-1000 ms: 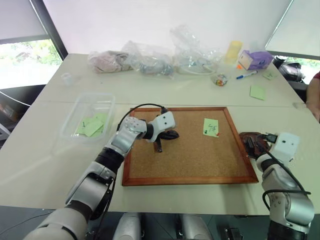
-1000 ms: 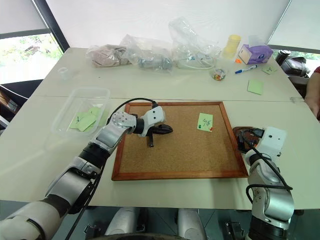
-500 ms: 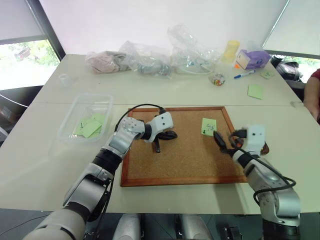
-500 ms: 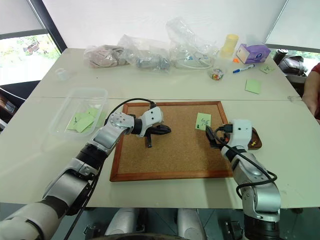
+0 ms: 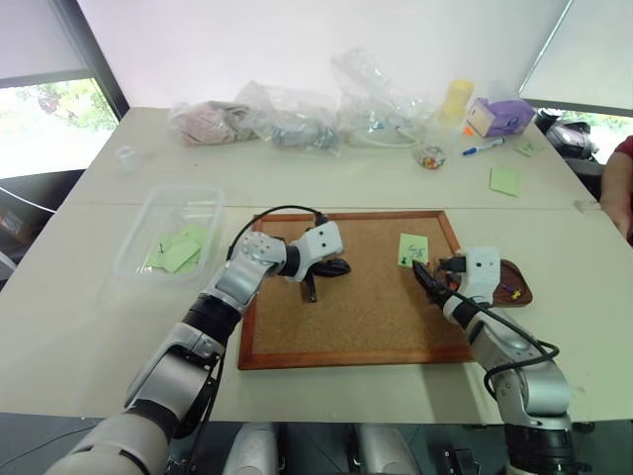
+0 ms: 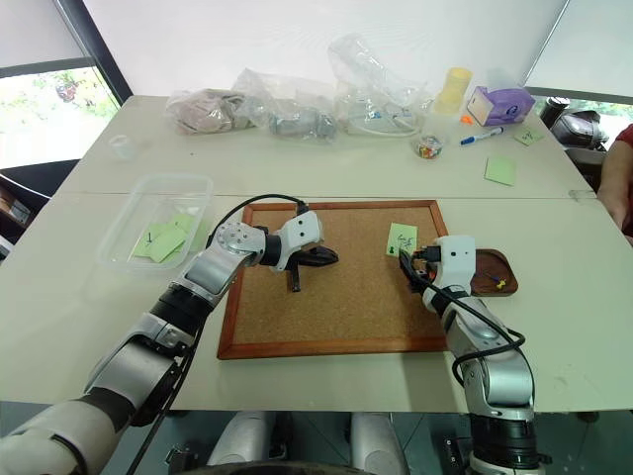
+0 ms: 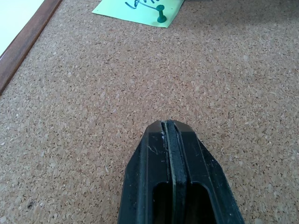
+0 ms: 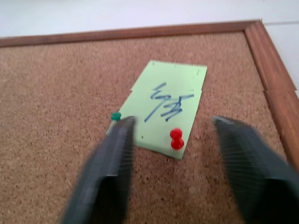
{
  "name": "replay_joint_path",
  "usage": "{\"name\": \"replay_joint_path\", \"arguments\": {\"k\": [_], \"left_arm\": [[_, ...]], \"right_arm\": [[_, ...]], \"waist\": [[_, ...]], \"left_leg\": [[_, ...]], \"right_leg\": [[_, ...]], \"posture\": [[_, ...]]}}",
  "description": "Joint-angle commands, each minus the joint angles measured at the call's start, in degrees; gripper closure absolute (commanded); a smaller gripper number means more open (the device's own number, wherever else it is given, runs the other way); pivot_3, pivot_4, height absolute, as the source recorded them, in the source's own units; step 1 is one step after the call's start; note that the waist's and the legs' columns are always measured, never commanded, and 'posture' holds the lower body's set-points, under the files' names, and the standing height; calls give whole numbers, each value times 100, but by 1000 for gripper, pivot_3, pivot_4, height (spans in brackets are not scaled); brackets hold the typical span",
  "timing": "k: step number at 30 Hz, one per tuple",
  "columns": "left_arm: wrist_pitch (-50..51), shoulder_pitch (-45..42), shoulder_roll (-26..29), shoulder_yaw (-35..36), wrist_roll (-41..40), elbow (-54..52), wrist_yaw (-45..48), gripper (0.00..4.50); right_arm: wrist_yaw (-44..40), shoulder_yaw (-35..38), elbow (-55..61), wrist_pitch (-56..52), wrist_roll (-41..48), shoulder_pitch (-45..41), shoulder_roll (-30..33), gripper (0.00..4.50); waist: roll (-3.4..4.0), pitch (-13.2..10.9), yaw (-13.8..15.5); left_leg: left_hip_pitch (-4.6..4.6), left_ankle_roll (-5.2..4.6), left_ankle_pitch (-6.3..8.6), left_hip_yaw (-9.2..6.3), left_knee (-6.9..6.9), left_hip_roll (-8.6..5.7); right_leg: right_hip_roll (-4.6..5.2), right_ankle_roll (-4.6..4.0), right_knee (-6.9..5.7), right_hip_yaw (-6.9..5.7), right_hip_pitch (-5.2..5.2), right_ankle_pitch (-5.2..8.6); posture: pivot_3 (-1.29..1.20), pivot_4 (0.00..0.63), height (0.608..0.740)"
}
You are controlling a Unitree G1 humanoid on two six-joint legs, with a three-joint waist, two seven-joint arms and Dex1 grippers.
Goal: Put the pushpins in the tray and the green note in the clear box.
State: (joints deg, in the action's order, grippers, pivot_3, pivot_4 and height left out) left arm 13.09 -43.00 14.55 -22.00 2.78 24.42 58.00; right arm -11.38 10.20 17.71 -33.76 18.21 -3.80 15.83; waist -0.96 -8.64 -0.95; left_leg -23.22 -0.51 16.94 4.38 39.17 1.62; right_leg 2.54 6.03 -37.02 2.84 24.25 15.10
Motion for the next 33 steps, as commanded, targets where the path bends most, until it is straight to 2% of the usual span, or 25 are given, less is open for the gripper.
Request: {"name": "replay_joint_path", "arguments": {"k": [1,2,9,18,33], "left_arm": [[173,172,65,-195,151,149,81,4500],[174,173,65,-194,150,148,80,4500],[155,153,54,-187,156,166,57,4500],[133,136,74,-283,251,235,78,4500],[87,136,124,-392,371,319,90,4500]], "right_arm": [[-33,-10,52,125,-25,-62,4,3894],[-32,-10,50,114,-18,-61,-2,4431],[-18,55,92,18,91,-3,-54,4431],[36,292,208,776,10,-11,-123,4431],[184,606,411,1046,179,77,-134,4431]], "waist": [[0,0,-1],[0,0,-1],[0,0,-1],[1,-1,5],[1,3,4]], "left_leg": [[0,0,0,0,0,0],[0,0,0,0,0,0],[0,0,0,0,0,0],[-1,0,0,1,0,0],[1,0,0,1,0,0]], "right_leg": [[0,0,0,0,0,0],[0,0,0,0,0,0],[0,0,0,0,0,0],[0,0,0,0,2,0],[0,0,-4,1,3,0]], "posture": [[0,150,737],[0,150,737],[0,150,737],[0,150,737],[0,150,737]]}}
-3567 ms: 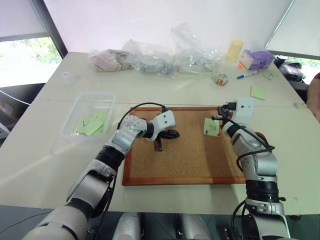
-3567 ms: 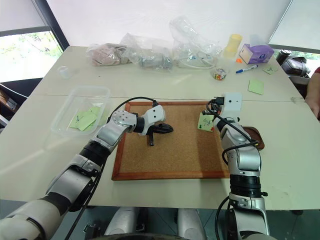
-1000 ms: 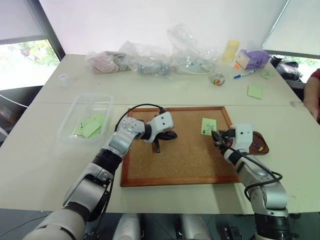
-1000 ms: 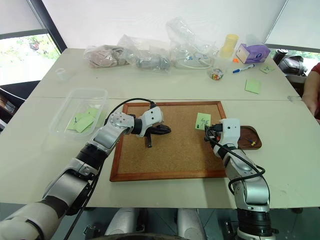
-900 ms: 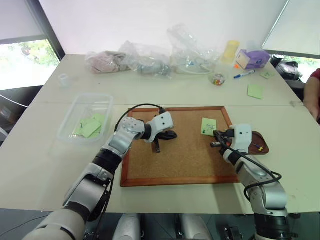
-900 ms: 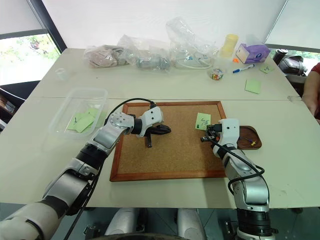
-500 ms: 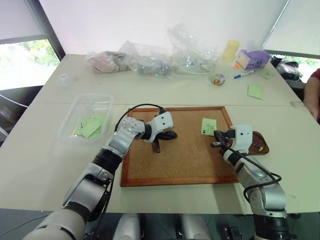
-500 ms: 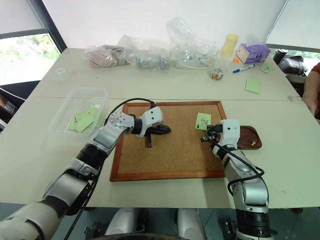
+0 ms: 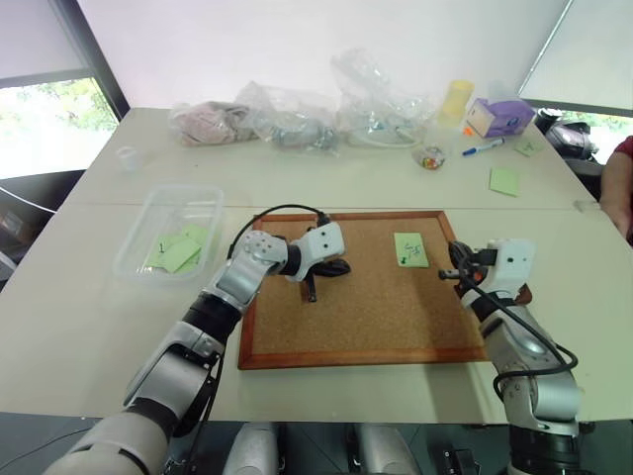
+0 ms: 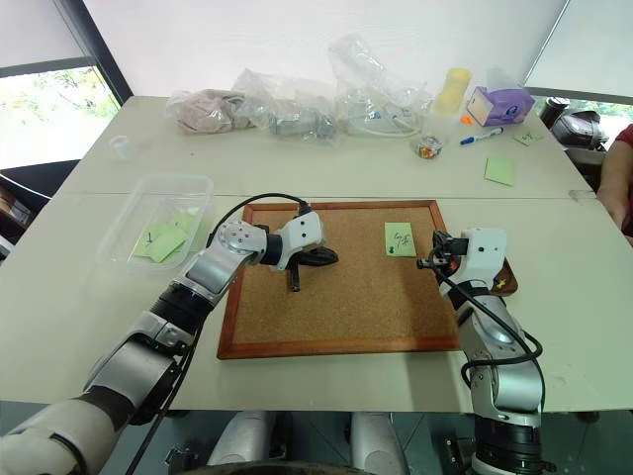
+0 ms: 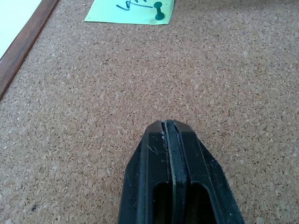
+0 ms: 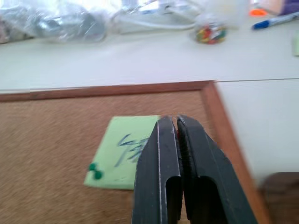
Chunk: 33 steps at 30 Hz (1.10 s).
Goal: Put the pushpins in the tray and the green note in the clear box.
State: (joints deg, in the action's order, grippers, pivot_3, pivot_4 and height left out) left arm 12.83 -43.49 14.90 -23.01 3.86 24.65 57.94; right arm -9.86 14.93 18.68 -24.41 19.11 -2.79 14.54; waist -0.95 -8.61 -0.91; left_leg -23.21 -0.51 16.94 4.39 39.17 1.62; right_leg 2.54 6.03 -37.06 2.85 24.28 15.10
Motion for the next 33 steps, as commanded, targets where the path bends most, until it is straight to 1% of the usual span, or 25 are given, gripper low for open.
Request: {"name": "replay_joint_path", "arguments": {"k": [1,3,9,16,21,22,24,26,28,29,30,33], "left_arm": [[104,185,89,-292,262,302,98,4500],[93,185,89,-294,260,302,103,4500],[98,209,79,-299,242,249,115,4500],[115,232,75,-292,224,217,119,4500],[123,228,76,-280,220,218,108,4500],[127,230,81,-276,218,211,110,4500],[128,232,87,-270,214,207,112,4500],[127,229,87,-266,213,211,108,4500],[124,231,91,-259,211,208,103,4500],[124,230,88,-255,208,209,101,4500],[121,230,84,-255,206,212,99,4500],[112,230,73,-255,203,220,96,4500]], "right_arm": [[71,198,329,112,122,2,-28,4431],[188,364,349,138,147,67,-52,4431],[836,852,41,-117,-307,290,132,4431],[891,958,-321,-238,-382,318,206,4431],[887,1011,-408,-300,-250,257,157,4431],[896,1014,-415,-321,-238,244,154,3878],[906,1023,-422,-339,-229,234,152,3092],[931,1033,-431,-326,-248,246,154,2093],[961,1054,-414,-309,-246,278,141,958],[975,1075,-393,-295,-225,293,122,456],[986,1088,-371,-296,-215,309,115,63],[1016,1119,-329,-291,-205,335,99,63]], "waist": [[0,0,1],[0,0,7],[0,1,4],[7,7,-2],[8,8,-3],[8,8,-4],[7,8,-2],[8,8,-2],[8,9,-3],[8,9,-2],[8,9,-2],[8,9,-3]], "left_leg": [[0,0,0,0,0,0],[-1,0,0,0,0,0],[-1,0,0,1,0,0],[1,0,0,1,0,0],[1,0,0,1,0,0],[1,0,0,1,0,0],[1,0,0,1,0,0],[0,0,0,1,0,0],[1,0,0,1,0,0],[1,0,0,1,0,0],[0,0,0,1,0,0],[0,0,0,1,0,0]], "right_leg": [[0,0,0,0,0,0],[0,0,0,0,0,0],[1,-1,1,0,0,0],[0,-1,1,1,0,1],[0,-1,1,1,-1,1],[0,-1,1,1,-1,1],[0,-1,1,1,-1,0],[0,-1,1,1,0,1],[0,-1,1,1,-1,0],[0,-1,1,1,0,0],[0,-1,1,1,0,1],[0,-1,1,2,-1,0]], "posture": [[0,150,737],[0,150,737],[0,150,737],[0,150,737],[0,150,737],[0,150,737],[0,150,737],[0,150,737],[0,150,737],[0,150,737],[0,150,737],[0,150,737]]}}
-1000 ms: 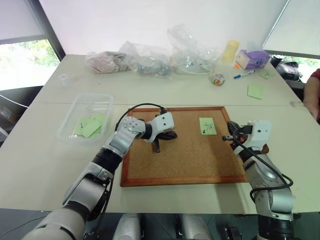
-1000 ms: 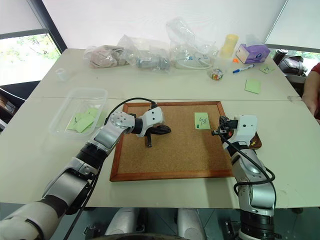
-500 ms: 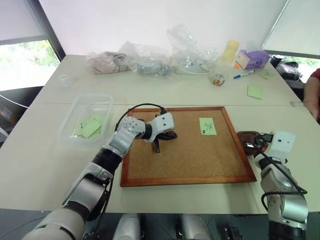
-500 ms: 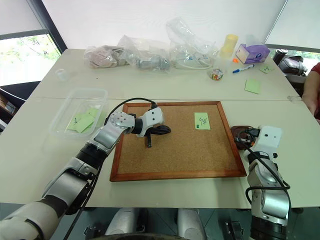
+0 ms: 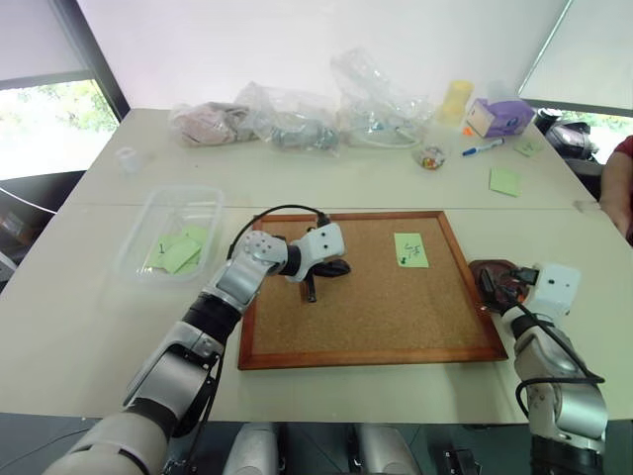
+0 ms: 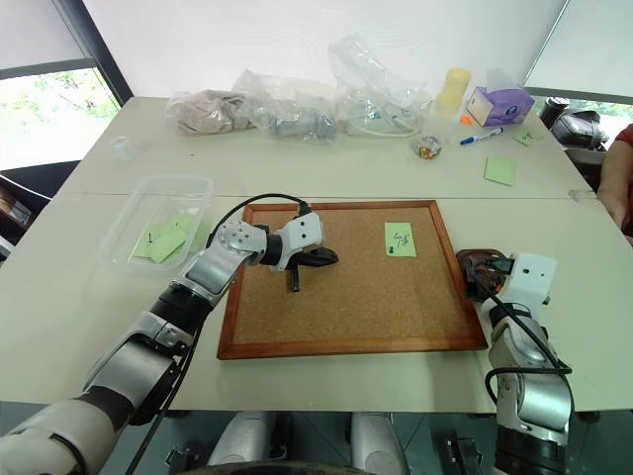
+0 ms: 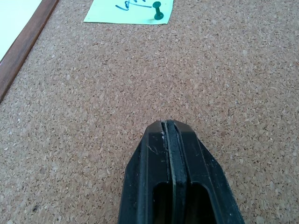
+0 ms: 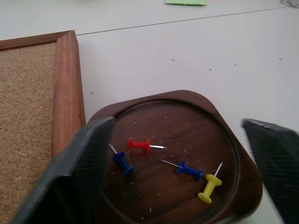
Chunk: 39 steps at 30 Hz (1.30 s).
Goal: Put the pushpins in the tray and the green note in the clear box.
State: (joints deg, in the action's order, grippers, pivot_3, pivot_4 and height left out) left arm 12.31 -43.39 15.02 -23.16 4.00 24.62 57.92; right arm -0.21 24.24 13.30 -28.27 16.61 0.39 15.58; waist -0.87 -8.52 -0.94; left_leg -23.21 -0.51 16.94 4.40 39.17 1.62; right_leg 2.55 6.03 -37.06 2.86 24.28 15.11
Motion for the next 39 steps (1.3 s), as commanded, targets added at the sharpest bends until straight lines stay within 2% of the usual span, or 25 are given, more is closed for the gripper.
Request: {"name": "replay_joint_path", "arguments": {"k": [1,10,16,21,28,38,39], "left_arm": [[160,221,57,-239,188,226,97,4500],[158,239,46,-230,176,209,81,4500],[162,260,68,-220,175,185,89,4500],[154,232,64,-216,192,212,78,4500],[174,242,69,-206,193,194,61,4500],[199,290,62,-223,196,137,30,4500],[192,287,61,-224,199,148,25,4500]], "right_arm": [[63,241,219,118,105,6,-48,63],[-62,467,570,338,589,-116,-206,63],[-809,-553,968,408,410,-171,104,63],[-1158,-1404,650,304,348,-454,-15,63],[-1303,-1837,182,488,124,-613,-137,63],[-1382,-1981,-61,471,-75,-673,-138,63],[-1381,-1981,-80,460,-86,-684,-148,291]], "waist": [[0,0,0],[2,1,0],[5,8,-15],[4,12,-8],[3,12,-2],[4,12,-2],[3,12,-2]], "left_leg": [[0,0,0,0,0,0],[0,0,0,0,0,0],[1,0,0,-1,0,1],[1,0,0,-1,0,1],[0,0,0,-1,0,1],[1,0,0,0,0,1],[1,0,0,0,0,1]], "right_leg": [[0,0,0,0,0,0],[0,0,0,0,0,0],[-2,0,0,0,0,0],[-3,0,0,0,0,0],[-2,0,0,0,0,0],[-2,0,0,0,0,0],[-2,0,0,0,0,0]], "posture": [[0,150,737],[0,150,737],[0,150,737],[0,150,737],[0,150,737],[0,150,737],[0,150,737]]}}
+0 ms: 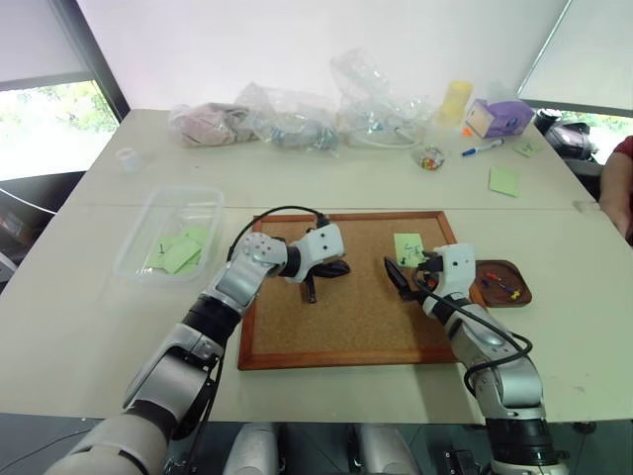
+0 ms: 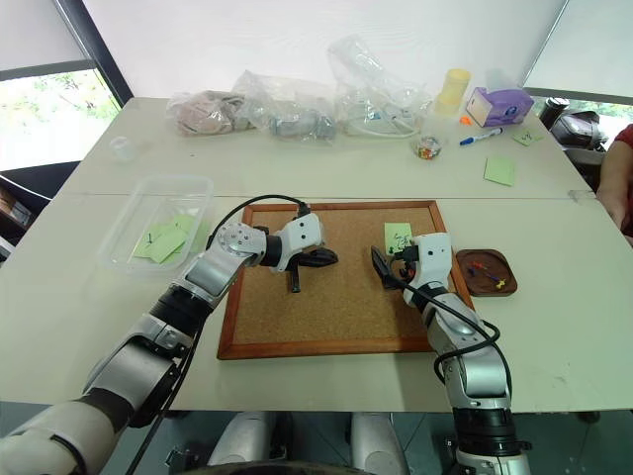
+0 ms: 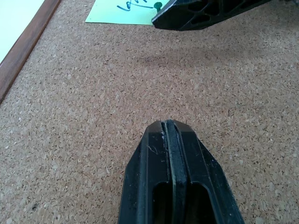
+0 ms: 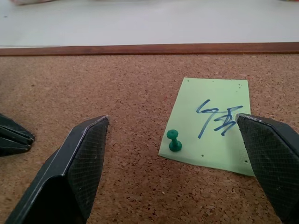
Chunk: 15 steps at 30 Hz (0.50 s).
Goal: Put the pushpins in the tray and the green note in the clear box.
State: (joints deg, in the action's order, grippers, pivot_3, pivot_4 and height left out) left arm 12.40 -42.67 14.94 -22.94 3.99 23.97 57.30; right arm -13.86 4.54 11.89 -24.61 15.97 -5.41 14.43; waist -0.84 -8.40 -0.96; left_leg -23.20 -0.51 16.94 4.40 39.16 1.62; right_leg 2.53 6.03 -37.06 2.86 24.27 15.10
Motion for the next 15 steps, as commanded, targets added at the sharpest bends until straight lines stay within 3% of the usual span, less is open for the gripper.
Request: {"name": "replay_joint_path", "arguments": {"k": [1,3,9,15], "left_arm": [[182,217,68,-250,205,213,82,4500],[187,218,66,-252,208,207,75,4500],[174,214,66,-243,221,218,39,4500],[132,183,63,-219,224,265,-3,4500]], "right_arm": [[-10,-10,47,66,-28,-110,-39,582],[-5,-30,17,15,-51,-123,-41,1346],[-4,-67,-38,-239,6,-159,-90,4449],[-58,-33,57,-372,42,-117,-128,4449]], "waist": [[0,0,-1],[0,0,1],[0,0,-3],[-8,13,-5]], "left_leg": [[0,0,0,0,0,0],[0,0,0,0,0,0],[0,0,0,0,0,0],[1,0,0,0,0,1]], "right_leg": [[0,0,0,0,0,0],[0,0,0,0,0,0],[0,0,0,0,0,0],[-1,0,0,0,0,0]], "posture": [[0,150,737],[0,150,737],[0,150,737],[0,150,737]]}}
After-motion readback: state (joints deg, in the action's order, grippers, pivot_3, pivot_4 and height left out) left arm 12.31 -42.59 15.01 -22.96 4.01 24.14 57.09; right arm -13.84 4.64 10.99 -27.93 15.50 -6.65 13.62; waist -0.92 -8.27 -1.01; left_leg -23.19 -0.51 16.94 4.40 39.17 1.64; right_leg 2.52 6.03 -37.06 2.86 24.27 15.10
